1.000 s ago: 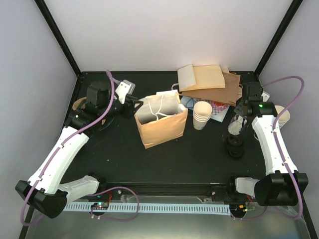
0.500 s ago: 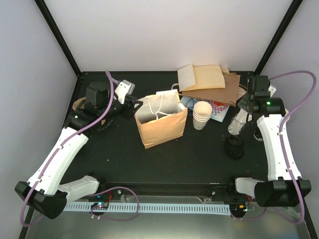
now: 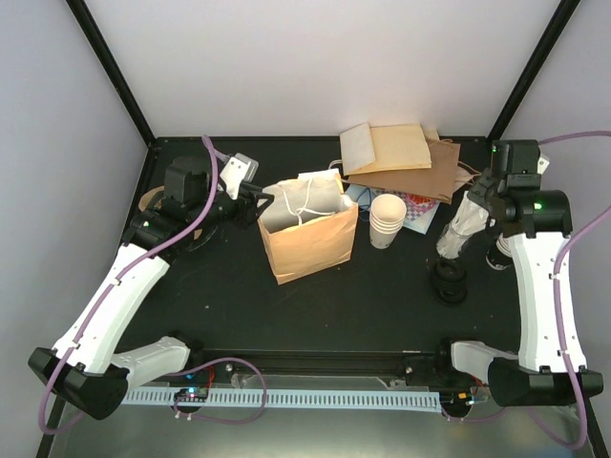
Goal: Pack the takeout coffee
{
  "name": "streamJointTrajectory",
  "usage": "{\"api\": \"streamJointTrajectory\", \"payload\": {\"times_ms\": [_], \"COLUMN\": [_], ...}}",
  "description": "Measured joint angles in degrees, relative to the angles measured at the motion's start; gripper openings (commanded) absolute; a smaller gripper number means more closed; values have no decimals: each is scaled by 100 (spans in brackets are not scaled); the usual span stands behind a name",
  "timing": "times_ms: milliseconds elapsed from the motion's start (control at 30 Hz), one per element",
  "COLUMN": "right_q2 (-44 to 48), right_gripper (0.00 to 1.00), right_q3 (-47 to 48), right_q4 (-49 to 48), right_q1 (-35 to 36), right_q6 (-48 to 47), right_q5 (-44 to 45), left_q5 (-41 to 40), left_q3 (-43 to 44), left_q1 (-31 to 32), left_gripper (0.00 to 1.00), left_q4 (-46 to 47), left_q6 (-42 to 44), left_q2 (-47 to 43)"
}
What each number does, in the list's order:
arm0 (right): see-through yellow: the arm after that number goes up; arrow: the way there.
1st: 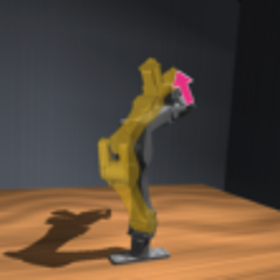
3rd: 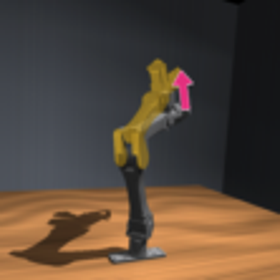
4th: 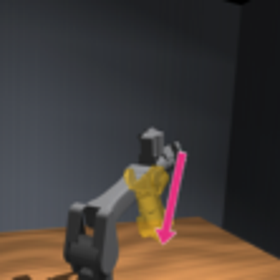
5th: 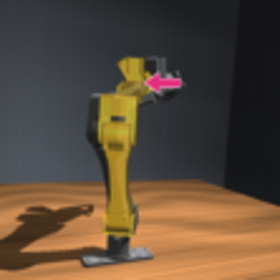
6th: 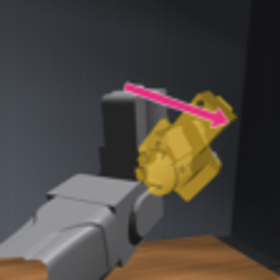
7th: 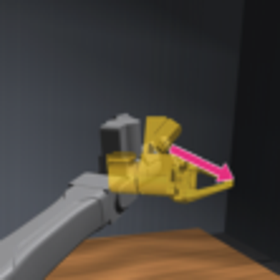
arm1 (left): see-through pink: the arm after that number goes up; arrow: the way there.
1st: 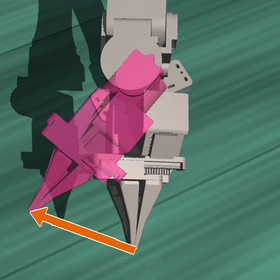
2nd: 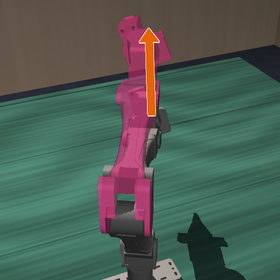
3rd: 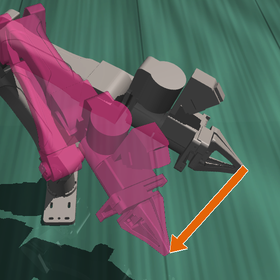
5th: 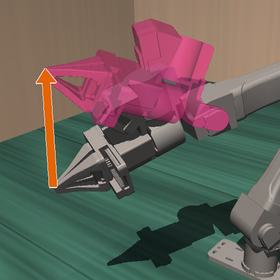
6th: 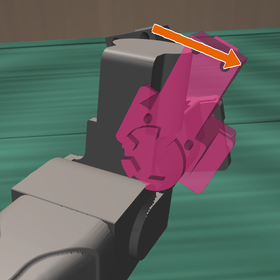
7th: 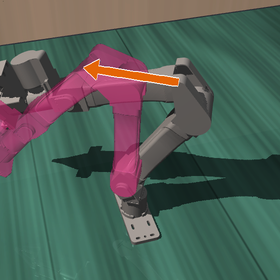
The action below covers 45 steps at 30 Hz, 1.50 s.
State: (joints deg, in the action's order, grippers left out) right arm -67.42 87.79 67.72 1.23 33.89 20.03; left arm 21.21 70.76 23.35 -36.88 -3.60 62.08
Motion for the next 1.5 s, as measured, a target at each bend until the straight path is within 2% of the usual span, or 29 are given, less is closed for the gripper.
{"api": "streamJointTrajectory", "payload": {"times_ms": [233,433,533,667,767,900,1033,1267,1500], "right_q2": [310,881,1364,1998,2135,1700,844,-179,-282], "right_gripper": [1,1,1,1,1,1,1,1,1], "right_q3": [476,538,361,90,-61,-118,26,695,1115], "right_q4": [181,20,-459,-1349,-2081,-2603,-2461,-1698,-1327], "right_q1": [0,0,2,2,0,52,629,1976,2321], "right_q6": [-192,-474,-649,-739,-671,-592,-800,-1381,-1755], "right_q5": [-17,-442,-1080,-2337,-3377,-4780,-5344,-5165,-4889], "left_q5": [59,201,254,313,332,352,321,52,-76], "left_q3": [0,2,2,2,2,2,2,2,2], "left_q1": [0,0,0,0,0,0,0,0,0], "left_gripper": [40,41,41,42,42,42,43,43,44], "left_q4": [-57,-101,-125,-125,-125,-127,-142,-260,-256], "left_q6": [2,105,138,151,157,205,299,485,557], "left_q2": [-26,-24,-24,-24,-22,7,116,221,411]}}
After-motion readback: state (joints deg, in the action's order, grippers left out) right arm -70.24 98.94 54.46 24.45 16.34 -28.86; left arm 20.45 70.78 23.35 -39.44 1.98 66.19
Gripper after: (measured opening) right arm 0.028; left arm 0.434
